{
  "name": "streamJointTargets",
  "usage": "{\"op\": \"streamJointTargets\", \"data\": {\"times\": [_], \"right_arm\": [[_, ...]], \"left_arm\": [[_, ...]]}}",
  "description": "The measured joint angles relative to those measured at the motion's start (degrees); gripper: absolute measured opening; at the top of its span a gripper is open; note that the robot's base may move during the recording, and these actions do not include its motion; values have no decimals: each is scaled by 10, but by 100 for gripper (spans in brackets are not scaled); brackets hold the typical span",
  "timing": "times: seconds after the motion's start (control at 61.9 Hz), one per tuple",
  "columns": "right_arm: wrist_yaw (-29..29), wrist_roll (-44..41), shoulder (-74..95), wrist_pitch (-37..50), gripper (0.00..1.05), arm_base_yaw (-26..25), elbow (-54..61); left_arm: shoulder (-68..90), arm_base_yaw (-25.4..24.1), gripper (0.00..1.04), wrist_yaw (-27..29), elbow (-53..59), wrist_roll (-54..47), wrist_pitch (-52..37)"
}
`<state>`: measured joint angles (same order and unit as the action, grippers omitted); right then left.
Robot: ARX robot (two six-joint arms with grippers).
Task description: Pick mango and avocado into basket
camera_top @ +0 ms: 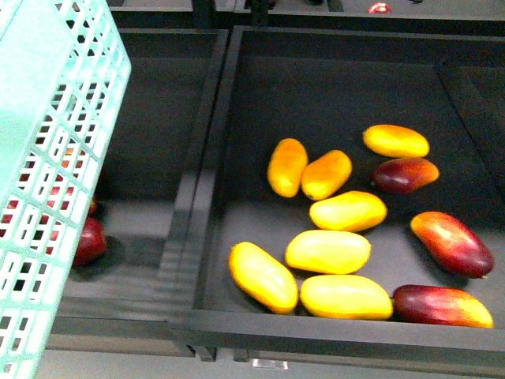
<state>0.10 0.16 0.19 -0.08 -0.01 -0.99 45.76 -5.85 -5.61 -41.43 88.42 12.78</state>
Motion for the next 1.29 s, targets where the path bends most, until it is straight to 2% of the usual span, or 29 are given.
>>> {"op": "streamJointTargets", "data": {"times": [0.711, 0.872, 1.131, 1.163, 1.228, 1.292], "right_arm": [[-3, 0, 0, 0, 96, 0, 0], [-5, 0, 0, 0, 96, 0, 0], [-3, 0, 0, 0, 96, 0, 0], [-3, 0, 0, 0, 96, 0, 0], [-2, 0, 0, 0, 96, 0, 0], [-2, 0, 0, 0, 96, 0, 0]], "left_arm": [[1, 0, 4, 2, -1, -3, 0], [0, -5, 4, 22, -1, -12, 0], [0, -2, 4, -7, -1, -4, 1], [6, -5, 4, -20, -9, -18, 23], [42, -9, 4, -64, -67, -105, 143], [87, 5, 4, -87, -118, -228, 222]]}}
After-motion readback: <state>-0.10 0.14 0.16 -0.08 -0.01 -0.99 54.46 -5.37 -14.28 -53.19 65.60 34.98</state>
